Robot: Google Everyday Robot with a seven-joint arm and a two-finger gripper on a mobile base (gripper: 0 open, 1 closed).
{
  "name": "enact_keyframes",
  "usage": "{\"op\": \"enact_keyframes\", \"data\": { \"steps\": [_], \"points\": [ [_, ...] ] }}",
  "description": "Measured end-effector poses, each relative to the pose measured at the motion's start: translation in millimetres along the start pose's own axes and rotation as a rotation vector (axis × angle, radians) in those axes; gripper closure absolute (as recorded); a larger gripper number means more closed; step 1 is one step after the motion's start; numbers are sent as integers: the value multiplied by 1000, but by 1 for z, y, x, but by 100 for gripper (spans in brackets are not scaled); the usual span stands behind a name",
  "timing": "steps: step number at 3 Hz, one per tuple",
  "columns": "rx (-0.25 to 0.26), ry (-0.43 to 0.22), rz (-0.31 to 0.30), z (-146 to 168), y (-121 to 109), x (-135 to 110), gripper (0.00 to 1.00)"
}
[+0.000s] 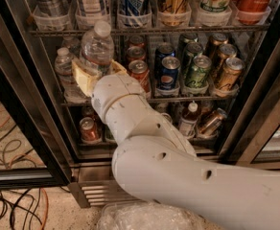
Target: Pick water bottle from middle shelf of fridge
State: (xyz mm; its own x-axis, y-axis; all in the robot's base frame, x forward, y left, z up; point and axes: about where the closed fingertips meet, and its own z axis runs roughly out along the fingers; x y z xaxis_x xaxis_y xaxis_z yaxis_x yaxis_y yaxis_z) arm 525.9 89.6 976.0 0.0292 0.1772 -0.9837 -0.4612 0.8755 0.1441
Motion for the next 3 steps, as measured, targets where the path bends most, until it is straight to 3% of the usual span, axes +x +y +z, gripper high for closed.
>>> {"op": "enact_keyframes", "data": {
  "steps": [2, 3],
  "points": [
    [-23, 177, 132, -84, 16, 37, 100],
    [-28, 163, 168, -95, 21, 27, 100]
  ]
}}
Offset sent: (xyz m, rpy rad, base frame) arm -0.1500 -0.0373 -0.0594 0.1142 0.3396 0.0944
